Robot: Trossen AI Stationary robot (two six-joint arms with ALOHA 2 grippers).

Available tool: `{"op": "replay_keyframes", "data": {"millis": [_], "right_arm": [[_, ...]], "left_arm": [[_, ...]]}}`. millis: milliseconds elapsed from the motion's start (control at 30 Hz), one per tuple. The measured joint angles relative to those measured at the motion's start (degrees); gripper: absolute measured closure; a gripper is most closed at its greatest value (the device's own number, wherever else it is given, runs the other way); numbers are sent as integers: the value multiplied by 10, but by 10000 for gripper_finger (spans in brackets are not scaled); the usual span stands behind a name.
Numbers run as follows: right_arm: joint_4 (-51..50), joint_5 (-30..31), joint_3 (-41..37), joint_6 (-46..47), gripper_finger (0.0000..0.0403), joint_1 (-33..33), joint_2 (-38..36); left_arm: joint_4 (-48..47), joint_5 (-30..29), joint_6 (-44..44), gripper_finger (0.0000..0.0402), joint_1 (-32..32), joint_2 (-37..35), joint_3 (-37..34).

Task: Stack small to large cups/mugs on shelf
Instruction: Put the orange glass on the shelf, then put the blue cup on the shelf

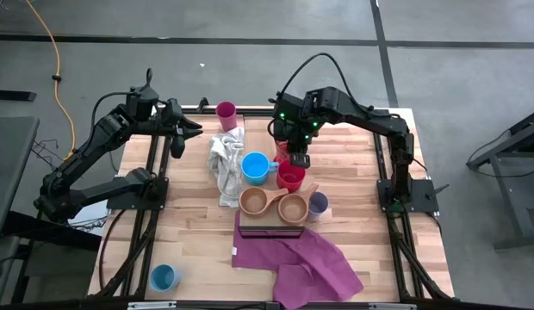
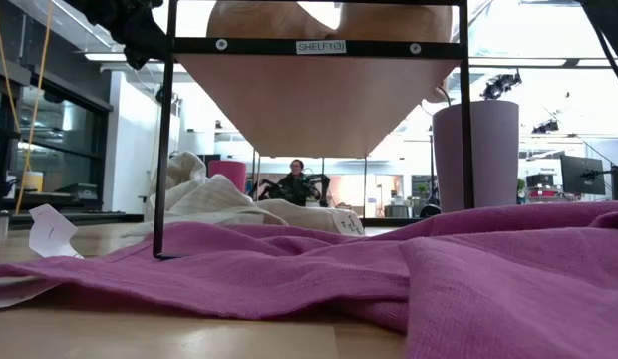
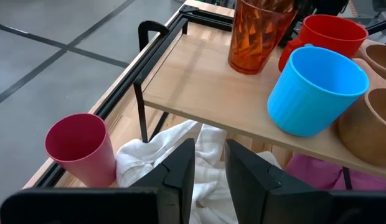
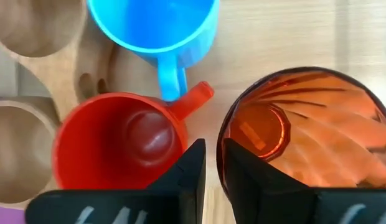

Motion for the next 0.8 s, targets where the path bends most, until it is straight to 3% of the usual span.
{"op": "replay_keyframes", "data": {"millis": [500,667,800], "right_arm": [[18,5,24,9,353,-4,-2],[30,29,66,13,339,-7,-3],[88,48,45,23,335,-22,-47]], "left_arm": [[0,0,2,325,0,0,0],[0,0,4,325,0,0,0],[0,15,5,325,0,0,0]]}}
